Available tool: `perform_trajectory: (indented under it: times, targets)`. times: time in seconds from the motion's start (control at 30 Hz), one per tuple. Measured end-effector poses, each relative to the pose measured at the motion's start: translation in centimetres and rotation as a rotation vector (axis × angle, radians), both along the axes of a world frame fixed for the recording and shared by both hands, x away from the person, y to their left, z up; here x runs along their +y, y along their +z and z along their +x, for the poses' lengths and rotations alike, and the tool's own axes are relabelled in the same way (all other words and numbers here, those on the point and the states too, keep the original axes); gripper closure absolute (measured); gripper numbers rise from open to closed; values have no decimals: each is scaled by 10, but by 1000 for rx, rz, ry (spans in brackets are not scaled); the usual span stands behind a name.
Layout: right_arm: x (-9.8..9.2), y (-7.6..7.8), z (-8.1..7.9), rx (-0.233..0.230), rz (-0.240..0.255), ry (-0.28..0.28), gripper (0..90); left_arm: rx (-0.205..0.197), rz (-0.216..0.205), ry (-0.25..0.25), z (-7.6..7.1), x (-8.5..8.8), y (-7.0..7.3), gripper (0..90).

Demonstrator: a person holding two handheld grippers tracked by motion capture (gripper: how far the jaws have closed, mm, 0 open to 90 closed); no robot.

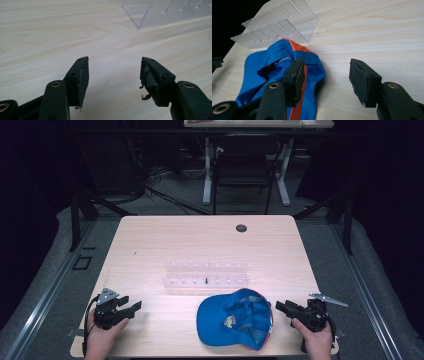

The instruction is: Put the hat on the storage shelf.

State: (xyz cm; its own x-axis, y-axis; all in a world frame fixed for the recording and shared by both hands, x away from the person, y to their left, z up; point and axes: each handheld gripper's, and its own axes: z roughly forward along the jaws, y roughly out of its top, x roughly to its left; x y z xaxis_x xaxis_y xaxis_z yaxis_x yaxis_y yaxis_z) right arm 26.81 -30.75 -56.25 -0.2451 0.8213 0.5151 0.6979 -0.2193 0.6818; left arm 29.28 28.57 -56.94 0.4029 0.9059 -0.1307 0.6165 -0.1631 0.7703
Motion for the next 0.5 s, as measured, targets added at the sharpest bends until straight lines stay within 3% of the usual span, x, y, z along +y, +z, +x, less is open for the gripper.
perform_trajectory:
  times: [0.07,0.27,0.33,0.37,0.5]
  targets:
    - [-1,0,0,11,-23,7,452,2,2,-6,0,0,0,407]
    - [1,0,1,14,-5,9,449,9,11,-18,0,-2,-1,393]
    - [0,0,0,23,-23,13,447,9,9,-18,-1,-3,-1,391]
    - [1,0,-1,13,-2,16,444,11,14,-21,-1,-3,0,391]
    - [3,2,-2,22,4,31,443,12,15,-21,-1,-3,0,391]
